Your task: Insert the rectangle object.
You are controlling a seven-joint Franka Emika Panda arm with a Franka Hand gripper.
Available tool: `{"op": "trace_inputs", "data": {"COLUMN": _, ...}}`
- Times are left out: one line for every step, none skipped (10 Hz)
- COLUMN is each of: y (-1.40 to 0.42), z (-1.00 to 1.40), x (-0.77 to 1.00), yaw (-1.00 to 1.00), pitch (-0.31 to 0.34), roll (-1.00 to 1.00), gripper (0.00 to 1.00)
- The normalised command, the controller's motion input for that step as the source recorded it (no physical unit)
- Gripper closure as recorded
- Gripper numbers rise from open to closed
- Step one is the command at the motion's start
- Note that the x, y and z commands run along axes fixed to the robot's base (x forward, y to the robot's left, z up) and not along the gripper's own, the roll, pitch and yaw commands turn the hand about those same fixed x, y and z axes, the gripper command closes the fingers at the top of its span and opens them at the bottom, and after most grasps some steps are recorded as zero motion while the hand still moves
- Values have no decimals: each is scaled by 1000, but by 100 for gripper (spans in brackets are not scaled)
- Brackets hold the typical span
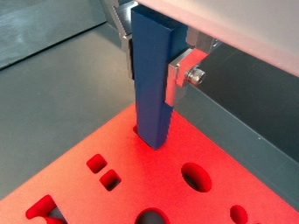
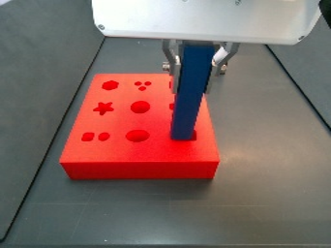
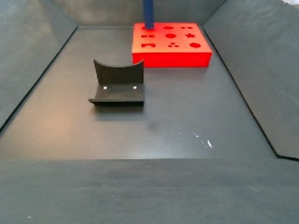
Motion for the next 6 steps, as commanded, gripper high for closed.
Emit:
{"op": "trace_inputs", "data": {"y": 31, "z": -626, "x": 369, "yaw": 0, "pitch": 99, "roll": -224, "gripper": 100}}
{"op": "trace_inputs", "data": {"y": 3, "z": -649, "x": 543, "yaw": 37, "pitch": 170, "roll": -177, "gripper": 100}}
{"op": "trace_inputs", "data": {"y": 0, "z": -620, "x": 580, "yaw": 43, "pitch": 193, "roll": -166, "gripper": 100}}
{"op": "trace_inputs", "data": {"y": 0, "z": -531, "x": 469, "yaw": 0, "pitch": 213, "roll": -186, "gripper": 100}}
{"op": "trace_inputs", "data": {"y": 0, "z": -683, "x": 160, "yaw": 0, "pitch": 90, "roll": -204, "gripper": 100}}
{"op": "trace_inputs", "data": {"y": 57, "z": -674, "x": 60, "yaw": 0, "pitch": 107, "roll": -210, "gripper": 100}}
